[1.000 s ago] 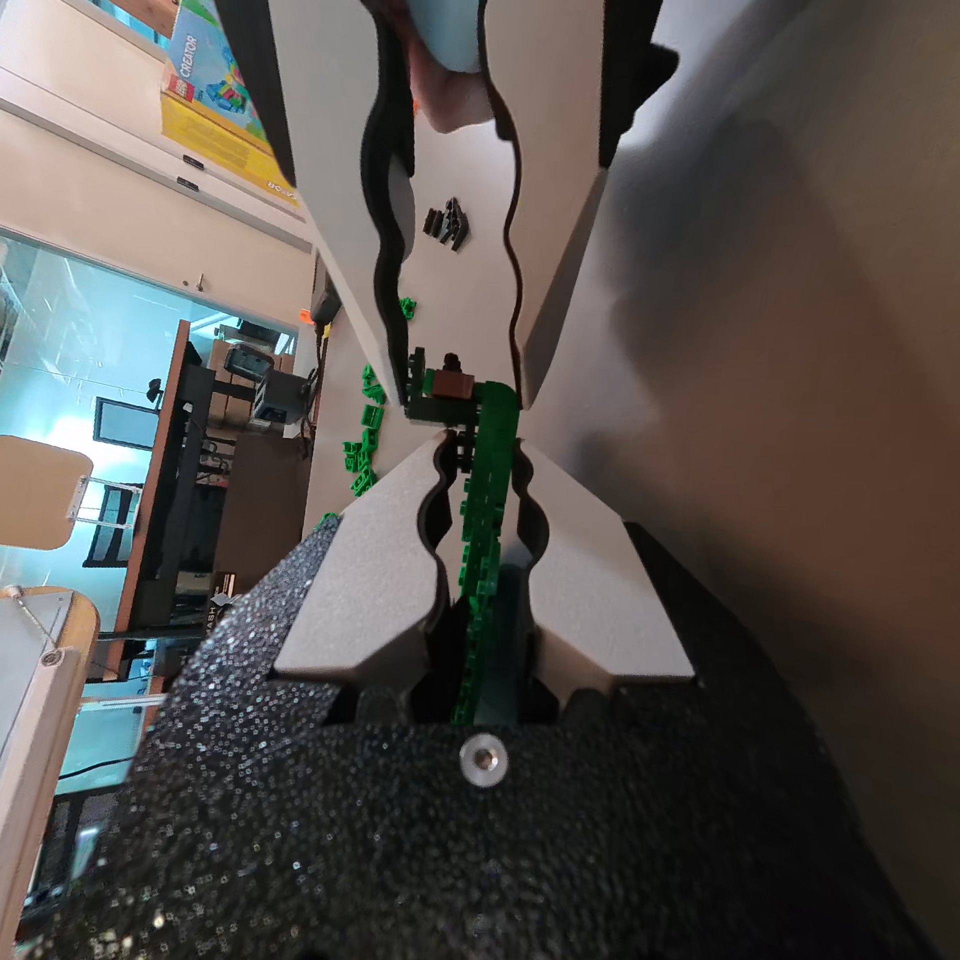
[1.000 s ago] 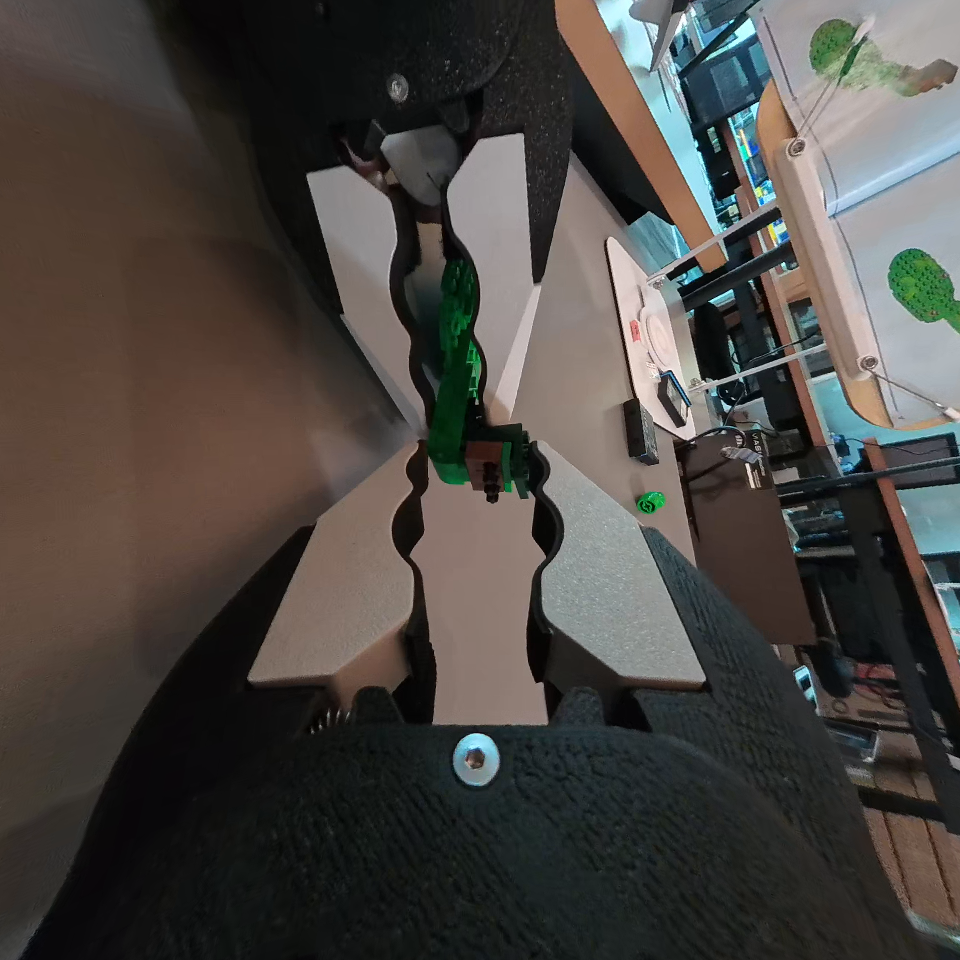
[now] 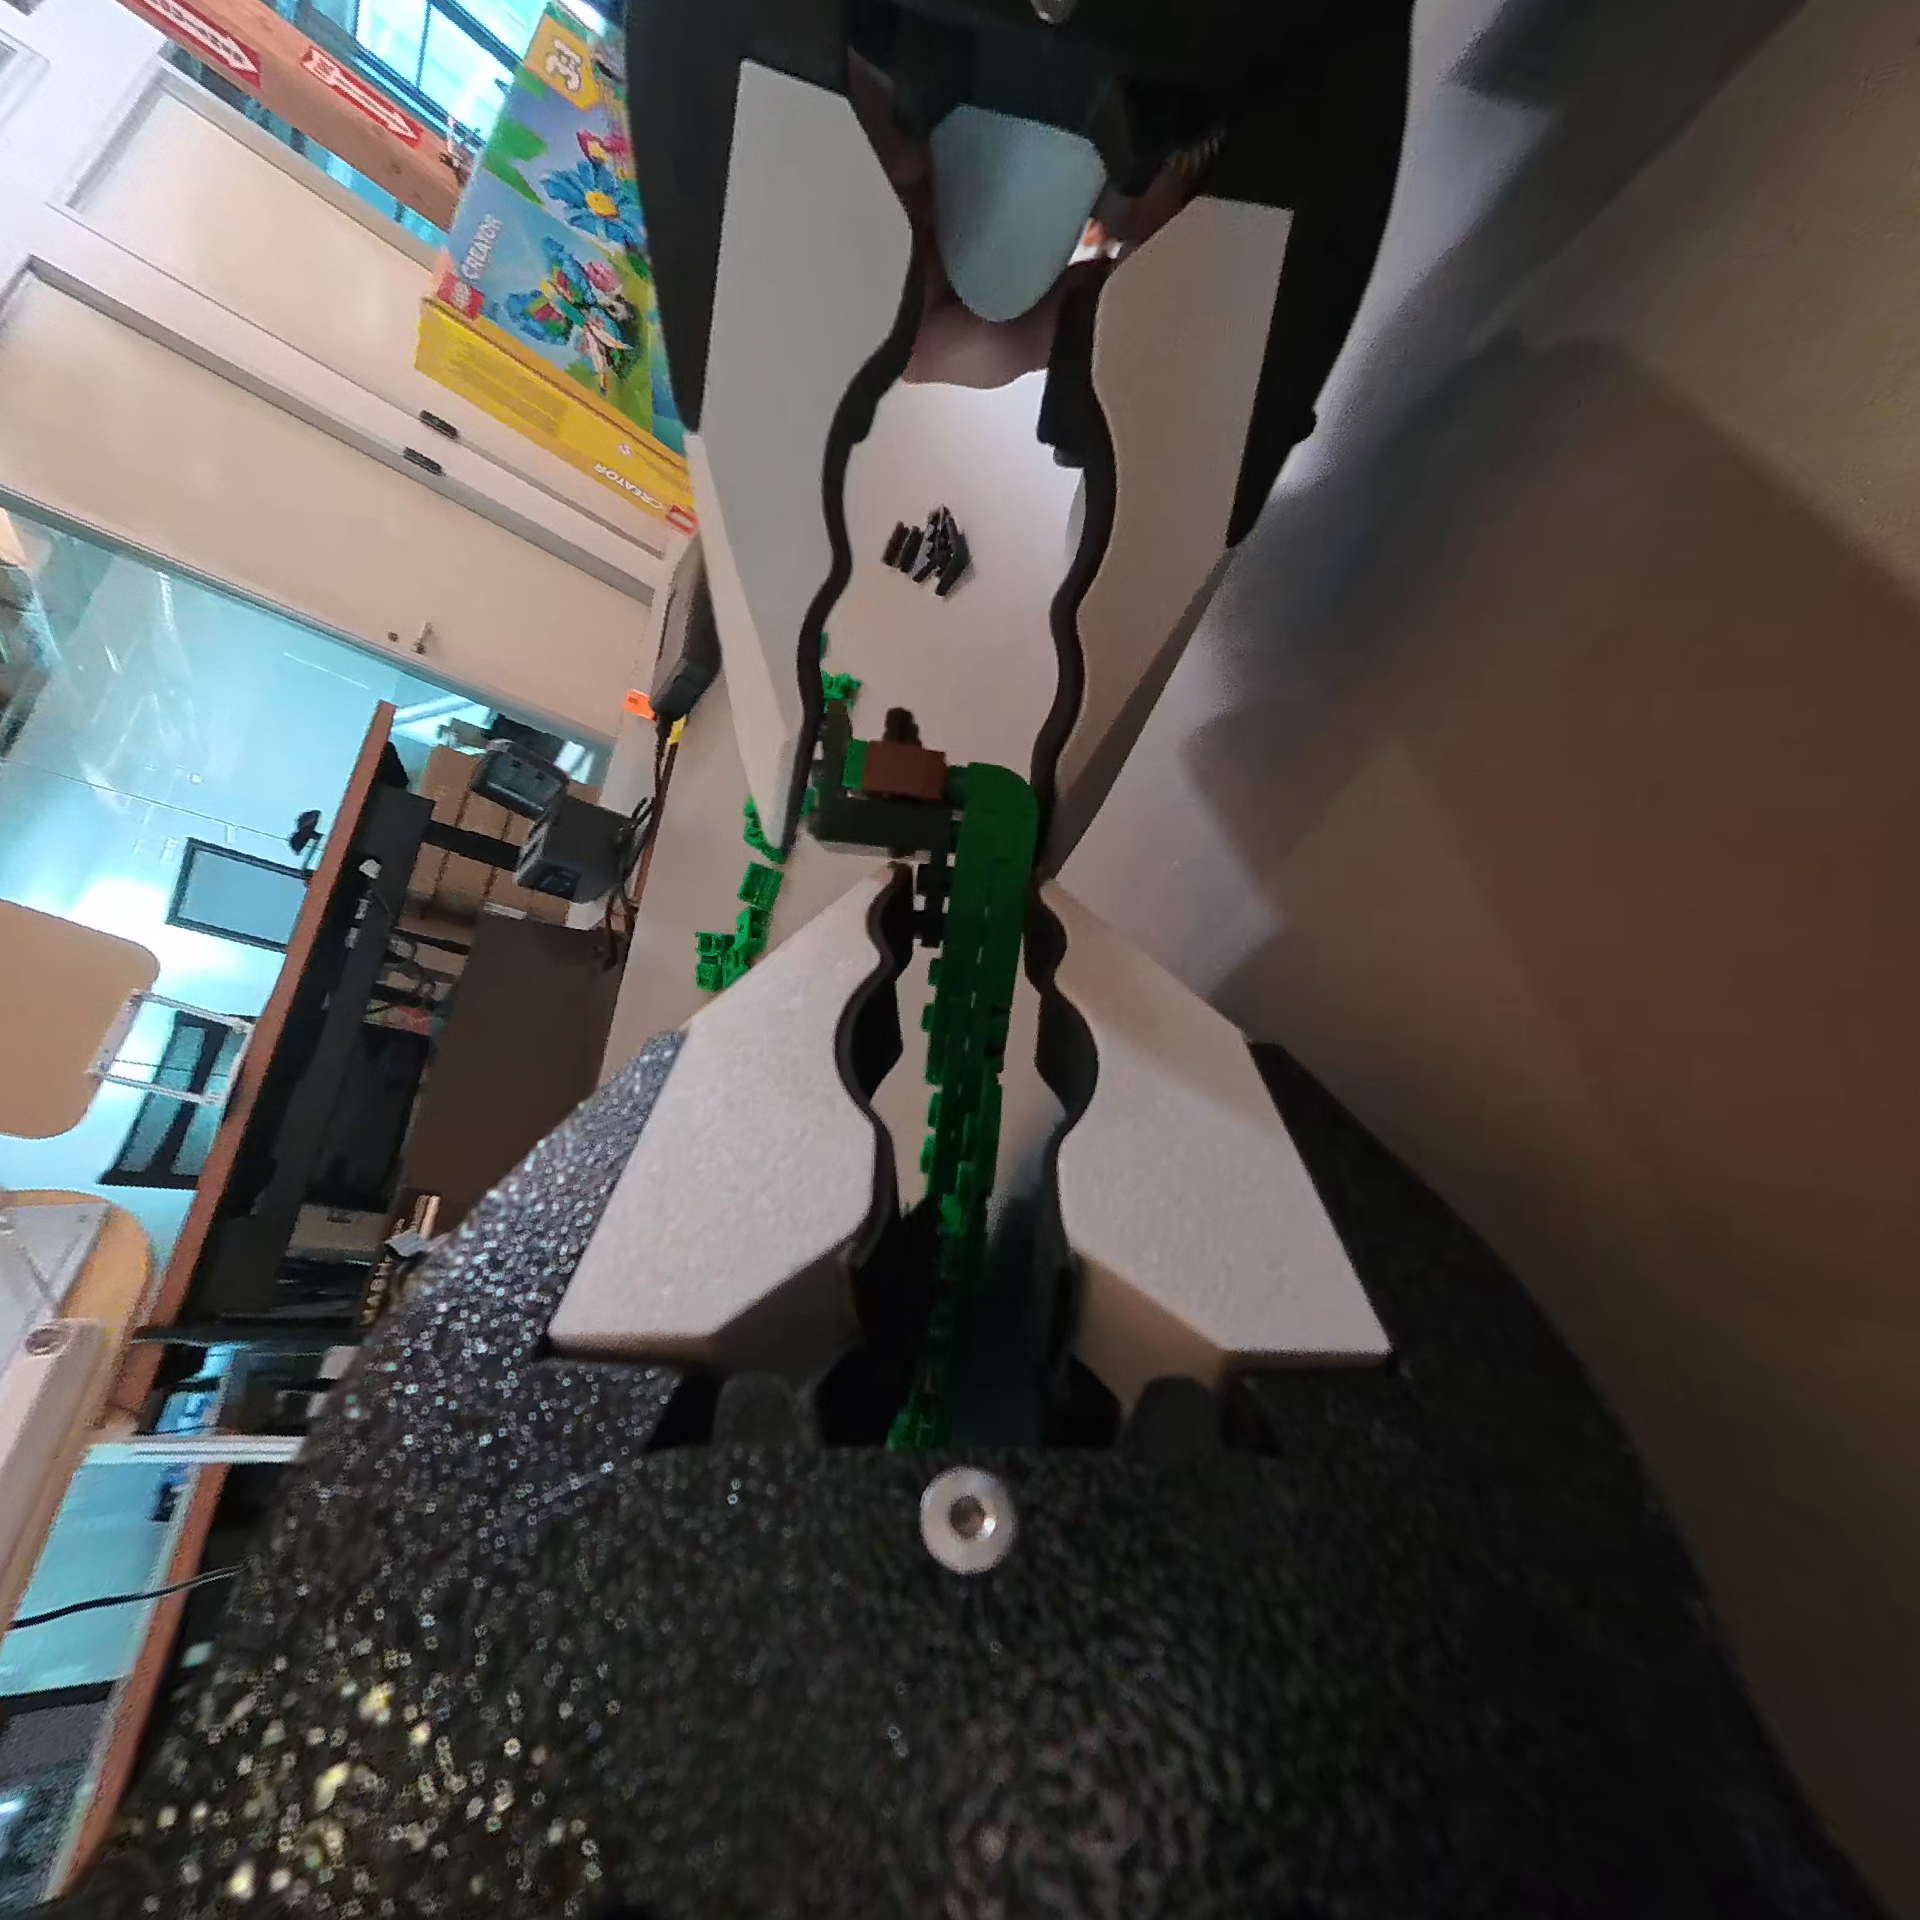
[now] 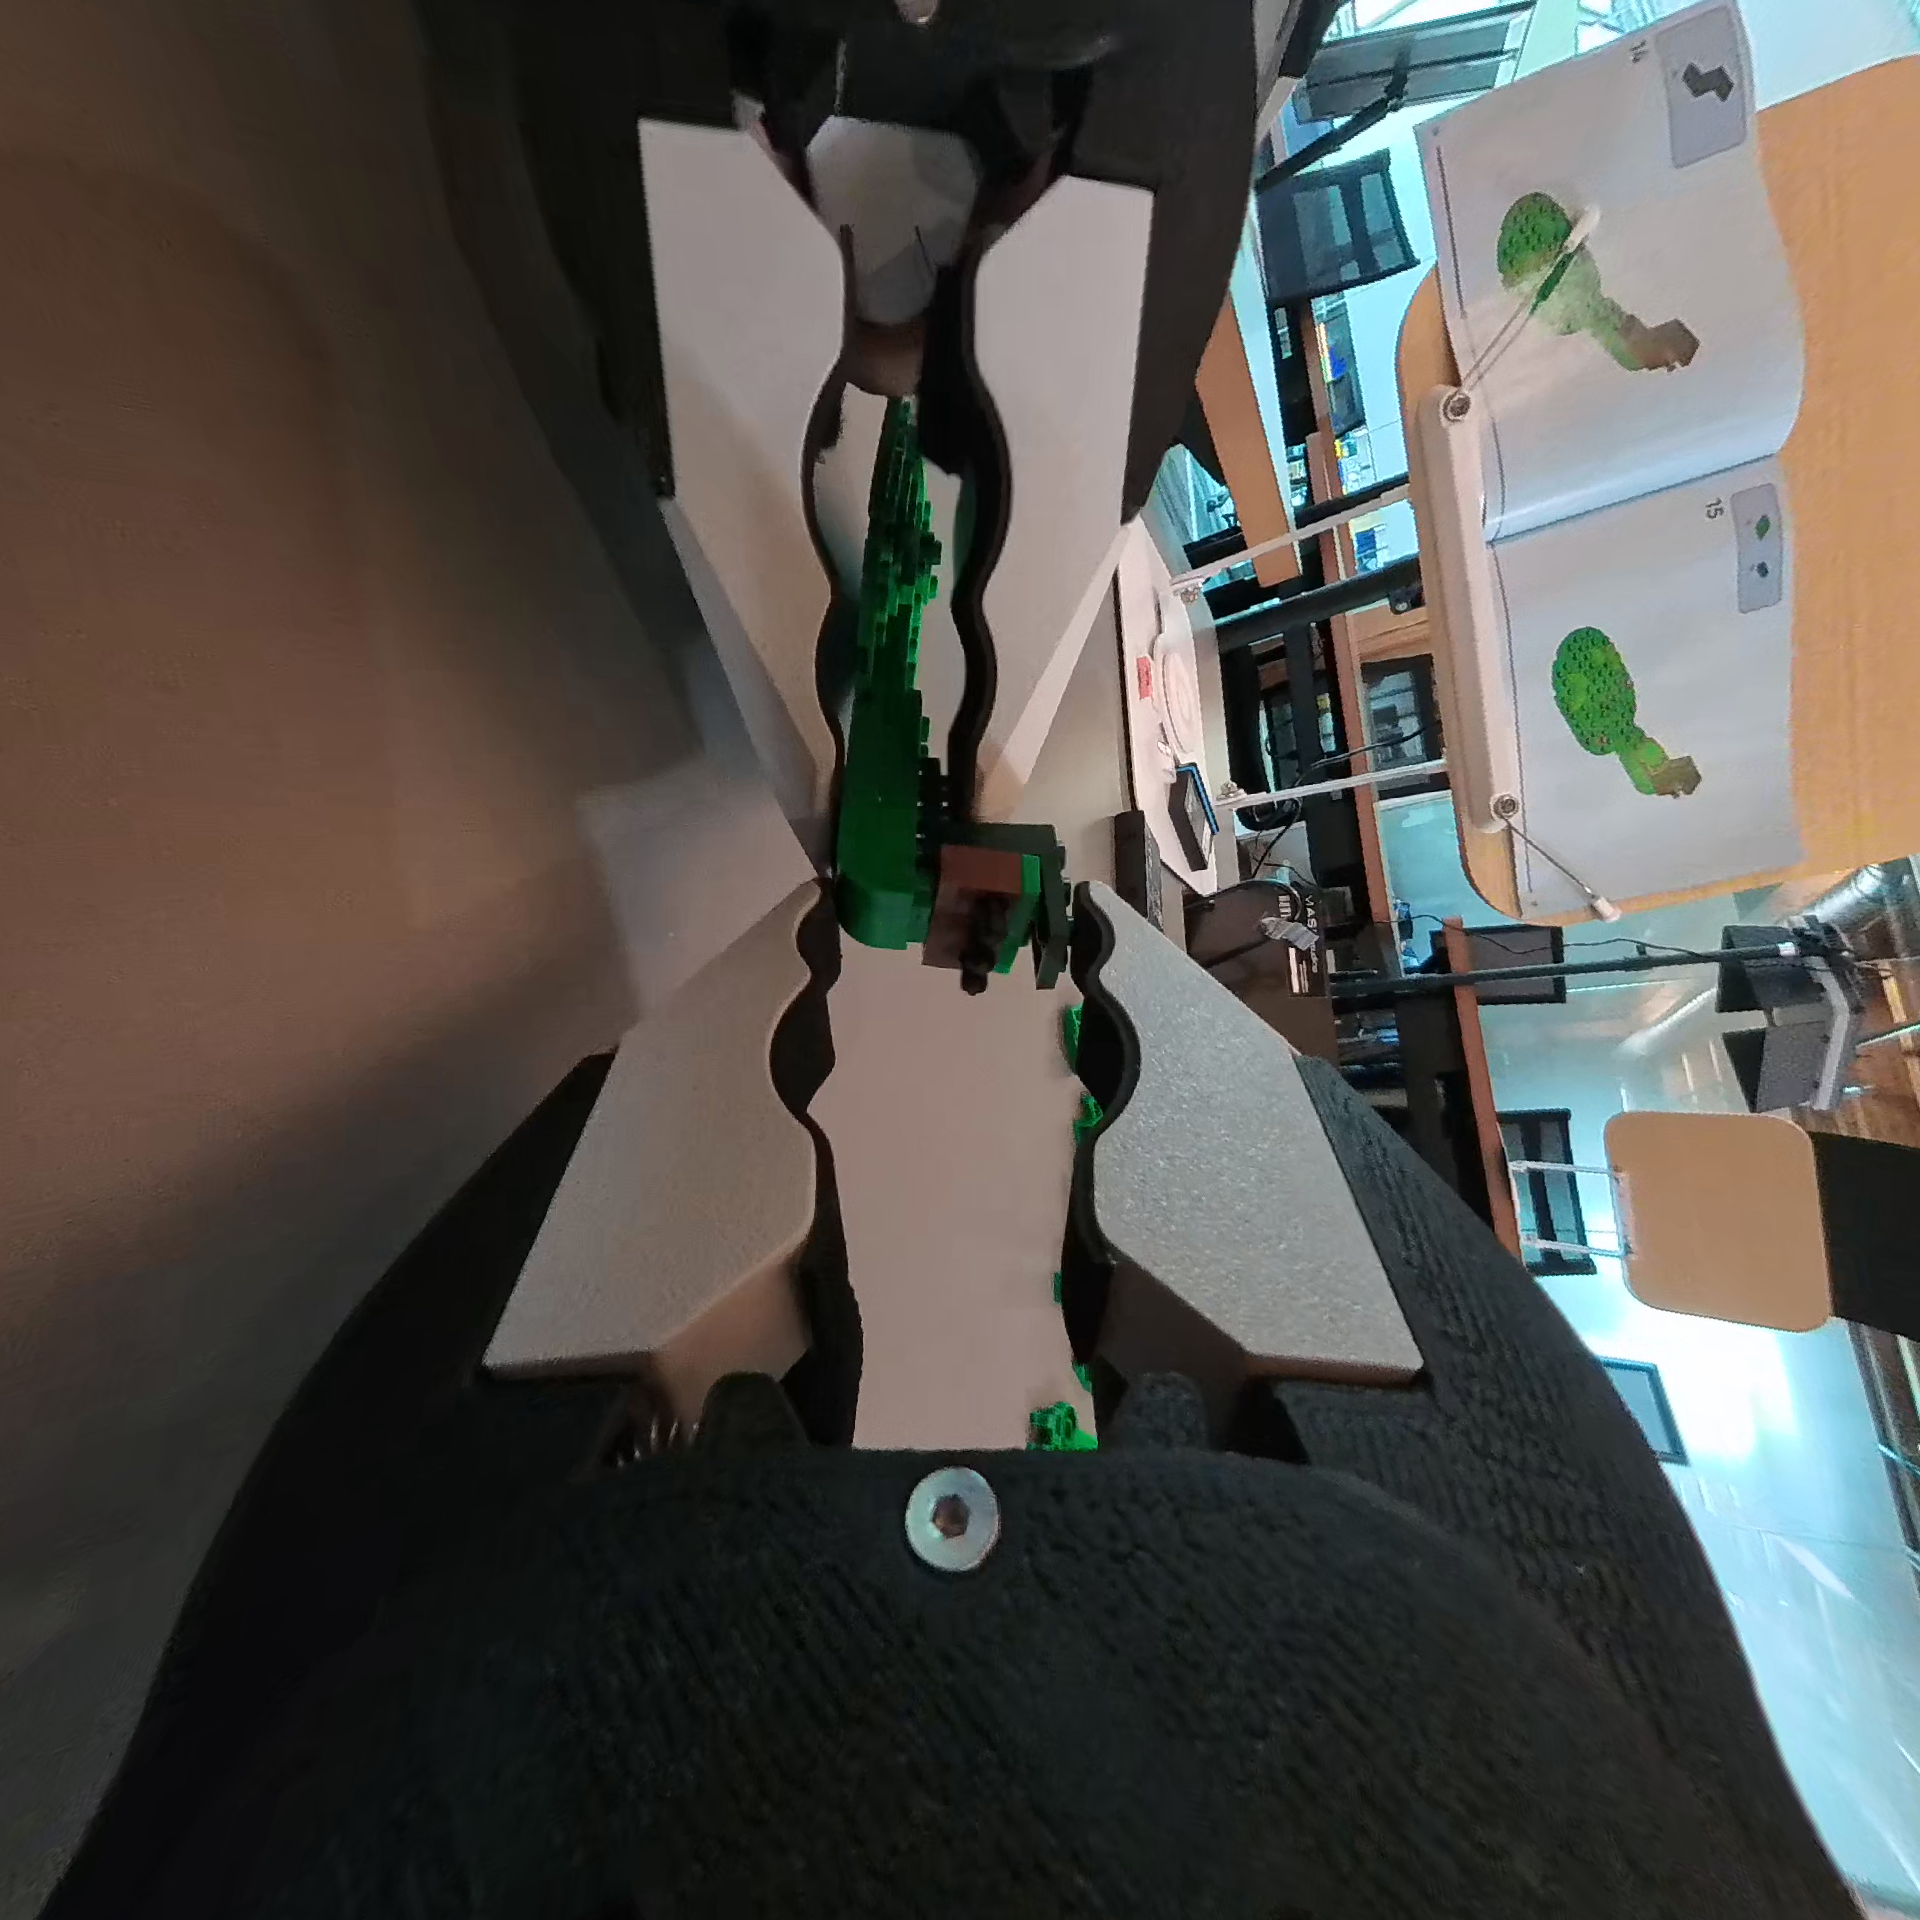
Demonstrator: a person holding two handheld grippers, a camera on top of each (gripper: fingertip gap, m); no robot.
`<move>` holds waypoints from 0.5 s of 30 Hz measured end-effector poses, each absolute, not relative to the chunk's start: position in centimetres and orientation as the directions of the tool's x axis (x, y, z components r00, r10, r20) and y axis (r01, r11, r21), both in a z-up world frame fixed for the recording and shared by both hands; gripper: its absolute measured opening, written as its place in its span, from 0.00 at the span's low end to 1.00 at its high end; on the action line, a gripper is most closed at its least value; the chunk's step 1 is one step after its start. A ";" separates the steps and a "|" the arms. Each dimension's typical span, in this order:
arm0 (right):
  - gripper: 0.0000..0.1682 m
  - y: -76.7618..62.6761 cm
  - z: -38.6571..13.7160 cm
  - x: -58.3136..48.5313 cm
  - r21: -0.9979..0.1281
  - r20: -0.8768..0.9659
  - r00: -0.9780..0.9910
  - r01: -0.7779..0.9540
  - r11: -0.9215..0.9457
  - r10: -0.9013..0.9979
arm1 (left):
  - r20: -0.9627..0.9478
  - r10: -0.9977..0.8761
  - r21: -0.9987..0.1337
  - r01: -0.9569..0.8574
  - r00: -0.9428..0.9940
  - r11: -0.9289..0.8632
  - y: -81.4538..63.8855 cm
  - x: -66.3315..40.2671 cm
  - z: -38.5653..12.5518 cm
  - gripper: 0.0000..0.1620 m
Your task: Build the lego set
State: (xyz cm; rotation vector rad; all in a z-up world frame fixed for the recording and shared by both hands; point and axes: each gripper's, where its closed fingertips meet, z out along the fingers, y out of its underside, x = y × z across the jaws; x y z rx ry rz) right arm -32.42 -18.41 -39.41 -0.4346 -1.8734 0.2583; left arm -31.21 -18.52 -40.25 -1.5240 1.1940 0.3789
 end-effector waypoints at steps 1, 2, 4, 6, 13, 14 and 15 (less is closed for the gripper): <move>0.26 -18.4 -39.4 -32.4 -0.381 0.860 -0.293 0.173 0.908 0.417 | -0.776 -0.461 -0.537 -0.835 0.431 0.124 -18.5 -31.2 -40.2 0.12; 0.25 -18.3 -39.4 -32.4 -0.382 0.859 -0.294 0.176 0.907 0.419 | -0.785 -0.450 -0.528 -0.840 0.426 0.127 -18.4 -31.2 -40.2 0.12; 0.25 -18.2 -39.4 -32.4 -0.383 0.857 -0.295 0.182 0.905 0.422 | -0.796 -0.434 -0.517 -0.846 0.421 0.129 -18.4 -31.3 -40.2 0.12; 0.25 -18.1 -39.5 -32.3 -0.385 0.854 -0.299 0.189 0.904 0.426 | -0.812 -0.403 -0.507 -0.853 0.423 0.126 -18.1 -31.4 -40.0 0.15; 0.24 -18.0 -39.3 -32.4 -0.366 0.866 -0.288 0.189 0.911 0.408 | -0.827 -0.381 -0.486 -0.866 0.414 0.114 -18.0 -31.7 -39.8 0.15; 0.24 -18.1 -39.2 -32.4 -0.363 0.868 -0.287 0.187 0.913 0.404 | -0.831 -0.381 -0.478 -0.871 0.405 0.115 -18.0 -31.7 -39.8 0.15; 0.24 -18.1 -39.2 -32.5 -0.361 0.870 -0.286 0.186 0.914 0.402 | -0.836 -0.381 -0.467 -0.877 0.395 0.115 -18.1 -31.7 -39.8 0.14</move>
